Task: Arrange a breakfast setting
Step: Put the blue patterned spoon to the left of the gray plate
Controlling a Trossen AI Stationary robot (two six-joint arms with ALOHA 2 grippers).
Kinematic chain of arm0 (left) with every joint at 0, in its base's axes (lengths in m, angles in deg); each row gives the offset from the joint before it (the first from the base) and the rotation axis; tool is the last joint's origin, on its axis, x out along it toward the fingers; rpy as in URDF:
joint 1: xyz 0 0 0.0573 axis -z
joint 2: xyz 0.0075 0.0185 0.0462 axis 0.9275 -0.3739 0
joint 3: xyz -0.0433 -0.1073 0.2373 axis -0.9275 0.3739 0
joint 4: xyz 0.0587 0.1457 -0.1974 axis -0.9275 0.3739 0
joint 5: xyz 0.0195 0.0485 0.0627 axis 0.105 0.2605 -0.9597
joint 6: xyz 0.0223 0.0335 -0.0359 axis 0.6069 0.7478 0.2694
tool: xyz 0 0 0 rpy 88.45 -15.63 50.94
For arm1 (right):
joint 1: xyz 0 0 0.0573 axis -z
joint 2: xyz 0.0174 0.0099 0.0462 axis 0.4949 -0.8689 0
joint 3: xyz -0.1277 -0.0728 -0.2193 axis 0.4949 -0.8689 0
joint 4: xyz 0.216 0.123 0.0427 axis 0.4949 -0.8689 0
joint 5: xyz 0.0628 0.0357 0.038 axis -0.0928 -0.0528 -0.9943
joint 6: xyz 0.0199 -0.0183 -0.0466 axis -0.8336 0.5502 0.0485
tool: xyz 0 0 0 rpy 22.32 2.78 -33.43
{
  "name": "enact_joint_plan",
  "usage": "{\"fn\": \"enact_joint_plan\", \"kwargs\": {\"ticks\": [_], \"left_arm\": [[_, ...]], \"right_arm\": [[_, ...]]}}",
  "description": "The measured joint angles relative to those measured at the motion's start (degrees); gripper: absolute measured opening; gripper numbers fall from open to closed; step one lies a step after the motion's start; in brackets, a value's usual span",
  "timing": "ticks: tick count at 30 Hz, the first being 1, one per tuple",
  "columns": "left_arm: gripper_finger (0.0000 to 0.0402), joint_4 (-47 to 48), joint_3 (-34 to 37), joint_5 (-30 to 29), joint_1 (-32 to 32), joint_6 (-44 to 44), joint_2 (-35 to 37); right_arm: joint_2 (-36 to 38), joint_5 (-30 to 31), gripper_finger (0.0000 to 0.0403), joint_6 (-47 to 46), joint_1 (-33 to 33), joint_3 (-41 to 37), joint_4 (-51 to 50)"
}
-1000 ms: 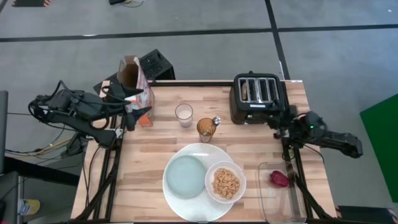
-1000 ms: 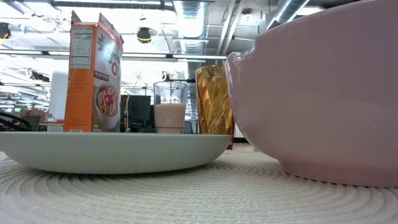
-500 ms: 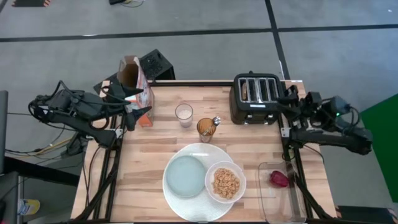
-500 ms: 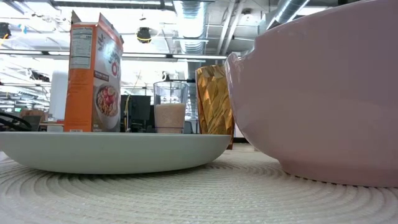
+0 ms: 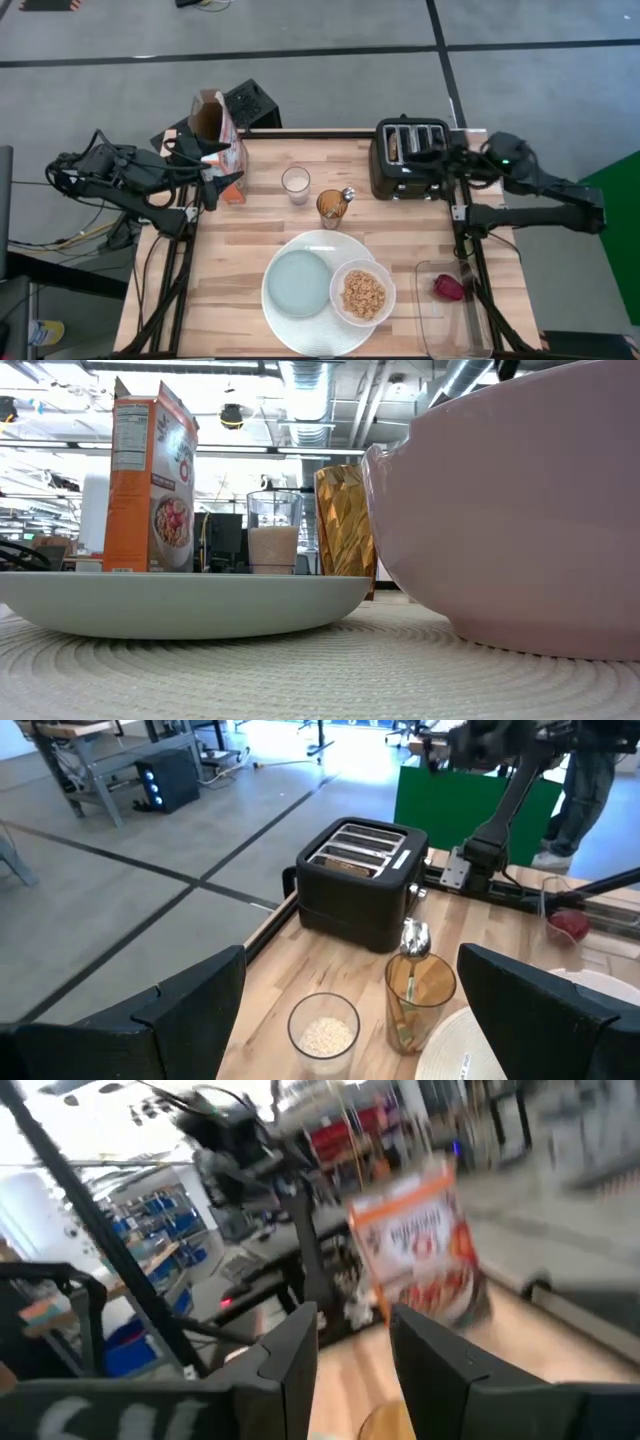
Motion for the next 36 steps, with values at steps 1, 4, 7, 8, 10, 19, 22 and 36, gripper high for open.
{"fn": "enact_joint_plan", "kwargs": {"ticks": [1, 4, 7, 8, 10, 19, 22, 36], "left_arm": [[0.035, 0.01, 0.0, 0.0, 0.0, 0.0, 0.0], [0.035, 0.03, 0.0, 0.0, 0.0, 0.0, 0.0], [0.035, 0.04, 0.0, 0.0, 0.0, 0.0, 0.0], [0.035, 0.03, 0.0, -0.01, 0.0, 0.0, 0.0], [0.035, 0.03, 0.0, 0.0, 0.0, 0.0, 0.0], [0.035, 0.13, 0.0, 0.0, 0.0, 0.0, 0.0], [0.035, 0.4, 0.0, 0.0, 0.0, 0.12, 0.0], [0.035, 0.82, 0.0, 0.02, 0.0, 0.57, 0.0]], "right_arm": [[-1.09, 0.0, 0.015, -2.26, 0.0, -0.4, 0.08], [-4.66, 0.1, 0.015, -8.22, -0.43, -1.2, -0.54], [-8.33, 0.35, 0.015, -12.9, -1.19, -1.36, -2.17], [-9.49, 0.37, 0.015, -14.16, -1.49, -1.29, -1.92], [-12.12, 0.61, 0.015, -16.57, -2.42, -1.24, -2.08], [-23.19, 4.52, 0.015, -25.57, -6.39, -1.25, -1.13], [-25.43, 4.85, 0.015, -26.58, -7.54, -1.26, 1.02], [-28.71, 12.78, 0.015, -26.96, -9.86, -1.22, -2.07]]}}
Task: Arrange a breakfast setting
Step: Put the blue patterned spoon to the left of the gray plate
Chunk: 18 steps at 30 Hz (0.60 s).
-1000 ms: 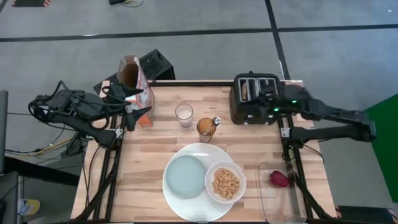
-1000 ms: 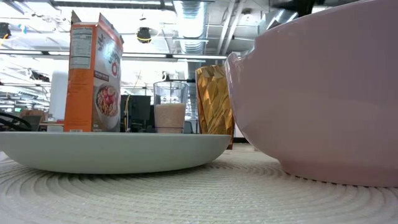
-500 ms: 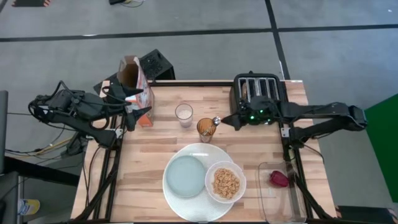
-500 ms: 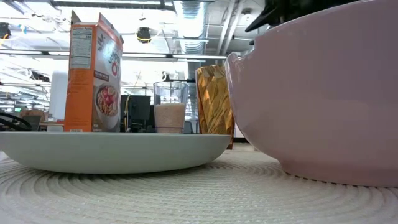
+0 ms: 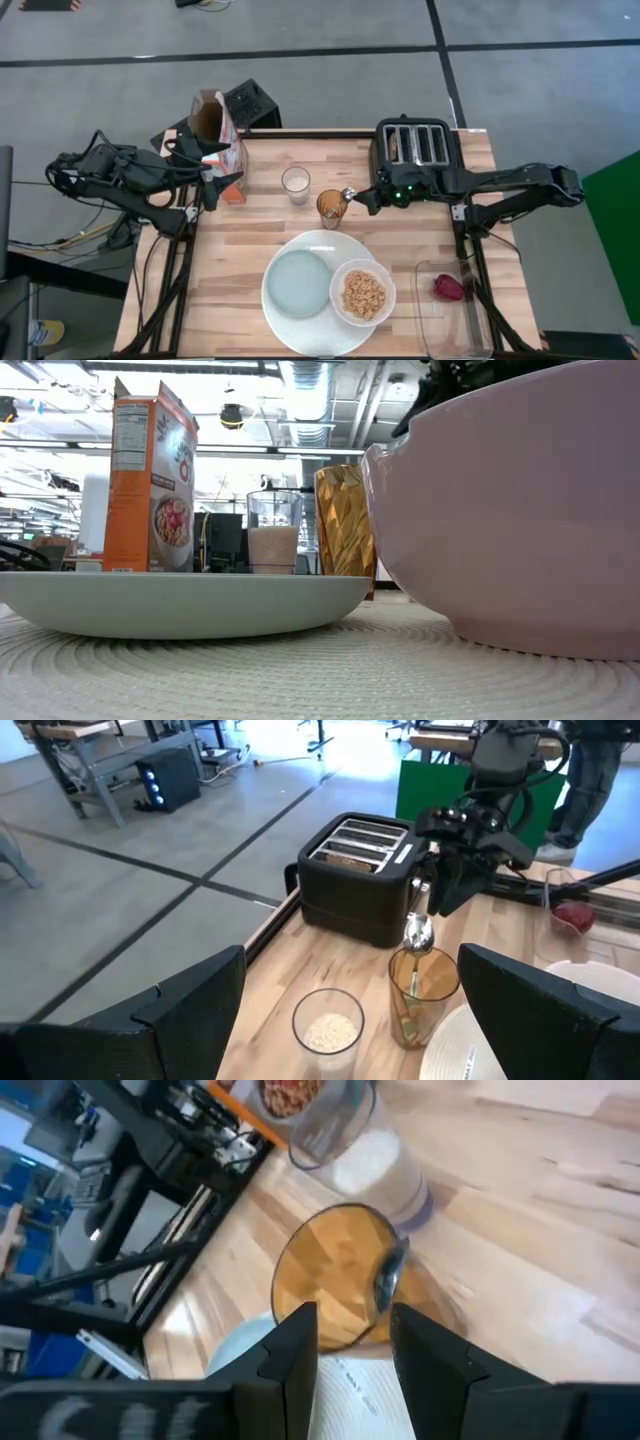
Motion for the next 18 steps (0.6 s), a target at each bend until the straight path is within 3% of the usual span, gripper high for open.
{"fn": "enact_joint_plan", "kwargs": {"ticks": [18], "left_arm": [[0.035, 0.52, 0.04, 0.15, 0.0, 0.42, -1.4]], "right_arm": [[-7.5, 0.9, 0.015, 0.53, 0.59, 0.05, 4.19]]}}
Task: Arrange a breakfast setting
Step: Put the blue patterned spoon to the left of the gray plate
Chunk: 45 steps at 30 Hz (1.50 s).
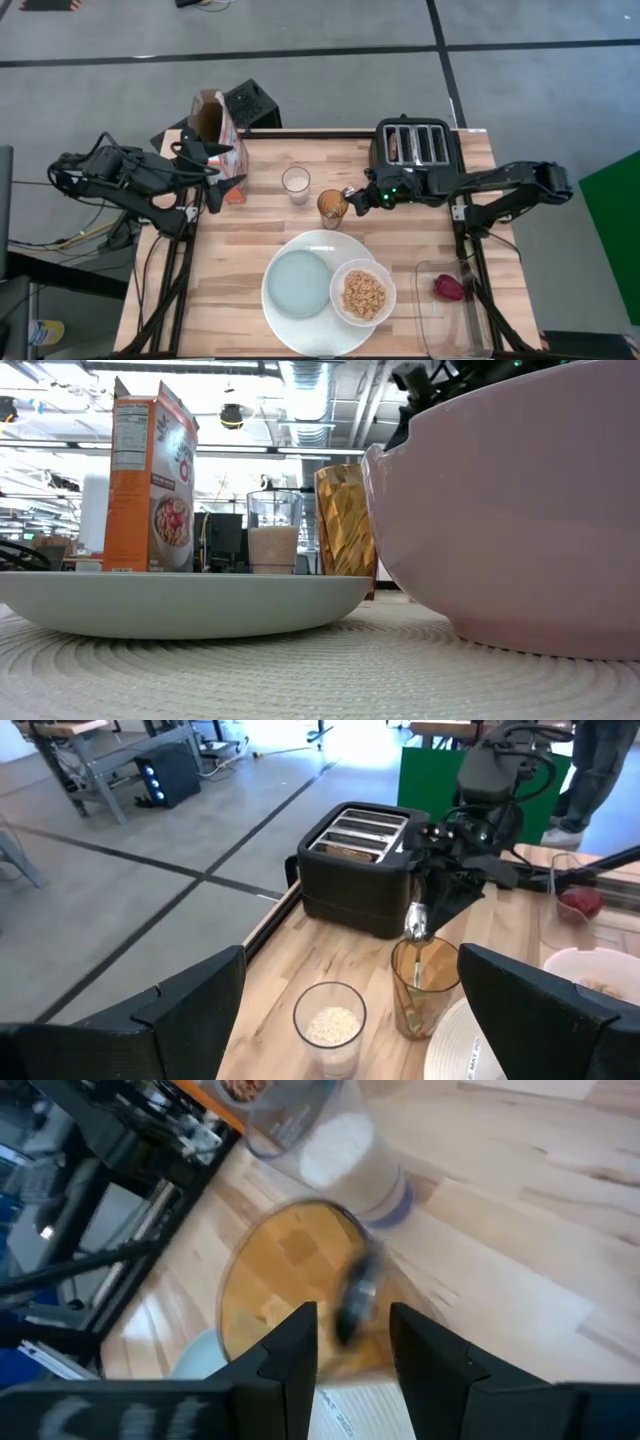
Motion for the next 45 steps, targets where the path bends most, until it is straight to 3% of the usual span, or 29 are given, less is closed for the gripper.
{"fn": "enact_joint_plan", "kwargs": {"ticks": [12, 45], "left_arm": [[0.035, 0.04, 0.02, -0.61, 0.0, 0.2, -0.74], [0.035, 0.34, 0.02, -0.63, 0.0, 0.24, -0.74]], "right_arm": [[0.53, 1.61, 0.0145, 0.97, 0.23, -0.07, -0.24], [0.52, -0.52, 0.0024, 4.82, 0.37, 0.04, 6.06]]}}
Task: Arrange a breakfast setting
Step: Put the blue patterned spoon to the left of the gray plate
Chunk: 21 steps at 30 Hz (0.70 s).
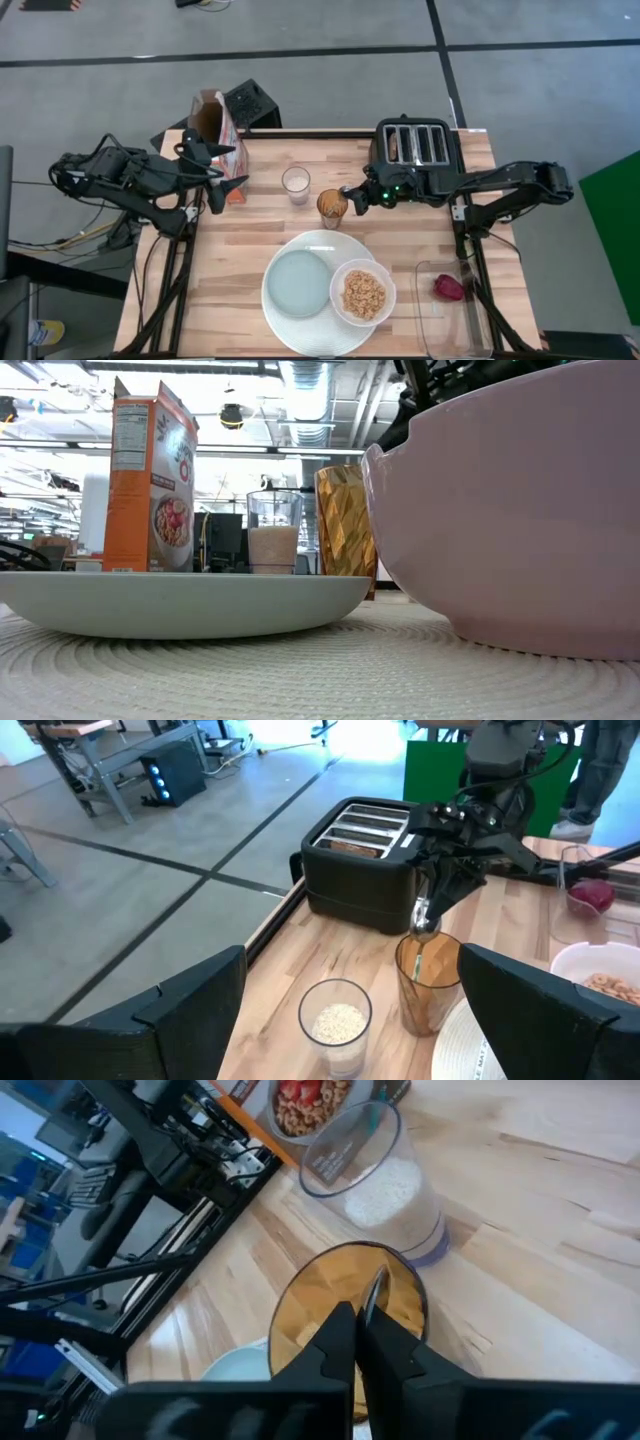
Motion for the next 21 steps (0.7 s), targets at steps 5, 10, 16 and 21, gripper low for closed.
{"fn": "enact_joint_plan", "kwargs": {"ticks": [5, 10, 16, 21], "left_arm": [[0.035, -0.03, 0.0, 0.0, 0.0, 0.0, 0.0], [0.035, -0.03, 0.0, 0.0, 0.0, 0.0, 0.0], [0.035, 0.35, -0.02, 0.0, 0.0, 0.0, 0.0], [0.035, 1.92, -0.02, 0.05, 0.0, -0.49, 0.02]], "right_arm": [[-0.03, -0.94, 0.0022, 0.89, 0.0, 0.9, -0.03], [-0.03, -1.79, 0.0021, 1.5, 0.0, 1.75, -0.18], [0.66, -4.67, 0.0022, 3.56, 0.0, 4.07, -0.89], [3.44, -5.3, 0.0022, 6.52, 0.0, 6.83, -5.3]]}}
